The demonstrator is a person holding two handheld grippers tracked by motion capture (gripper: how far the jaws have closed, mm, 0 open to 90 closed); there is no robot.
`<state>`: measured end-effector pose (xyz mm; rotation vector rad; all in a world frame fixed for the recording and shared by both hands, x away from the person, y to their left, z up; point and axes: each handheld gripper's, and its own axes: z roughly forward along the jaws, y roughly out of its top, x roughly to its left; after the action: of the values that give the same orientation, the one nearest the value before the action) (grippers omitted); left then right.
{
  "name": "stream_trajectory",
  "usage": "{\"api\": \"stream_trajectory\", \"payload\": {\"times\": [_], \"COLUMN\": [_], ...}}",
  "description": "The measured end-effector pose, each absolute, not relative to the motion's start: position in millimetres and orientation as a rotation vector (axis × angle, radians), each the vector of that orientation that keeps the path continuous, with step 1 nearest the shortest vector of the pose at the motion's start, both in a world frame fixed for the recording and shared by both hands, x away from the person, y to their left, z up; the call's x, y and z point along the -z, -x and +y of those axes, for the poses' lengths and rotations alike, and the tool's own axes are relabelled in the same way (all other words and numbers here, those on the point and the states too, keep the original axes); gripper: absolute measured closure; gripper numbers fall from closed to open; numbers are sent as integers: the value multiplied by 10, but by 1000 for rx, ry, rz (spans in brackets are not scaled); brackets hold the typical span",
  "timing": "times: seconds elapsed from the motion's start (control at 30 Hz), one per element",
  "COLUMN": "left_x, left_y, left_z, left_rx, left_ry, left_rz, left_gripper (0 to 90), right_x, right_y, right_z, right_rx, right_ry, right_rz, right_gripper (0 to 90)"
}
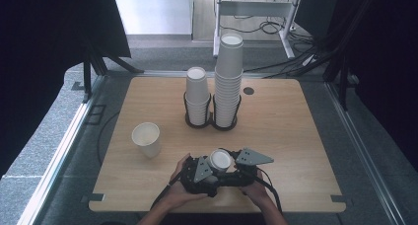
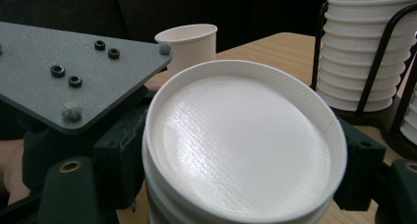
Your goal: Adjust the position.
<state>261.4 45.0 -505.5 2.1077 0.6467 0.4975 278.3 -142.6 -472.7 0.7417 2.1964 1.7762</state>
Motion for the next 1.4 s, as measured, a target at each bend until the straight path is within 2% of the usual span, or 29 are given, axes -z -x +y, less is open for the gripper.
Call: {"api": "stream_trajectory", "payload": {"times": [0.47, 0.57, 0.7, 1.0, 1.4], "left_x": [5022, 5017, 5000, 4900, 4858], "left_y": [-2605, -2611, -2630, -2706, -2821], "left_z": [467, 478, 503, 562, 540], "left_rx": [-531, -540, -560, -639, -772], "left_ry": [-2140, -2147, -2147, -2154, -2215], "left_rz": [604, 600, 604, 599, 579], "left_gripper": [129, 130, 130, 130, 130], "right_x": [4722, 4713, 4663, 4436, 4201], "right_y": [-2797, -2797, -2811, -2864, -3152], "right_z": [-1447, -1464, -1523, -1695, -1759], "right_rx": [-1790, -1793, -1819, -1792, -1407], "right_ry": [-749, -759, -767, -721, -590], "right_rz": [2206, 2192, 2188, 2192, 2494], "right_gripper": [221, 174, 137, 131, 123]}}
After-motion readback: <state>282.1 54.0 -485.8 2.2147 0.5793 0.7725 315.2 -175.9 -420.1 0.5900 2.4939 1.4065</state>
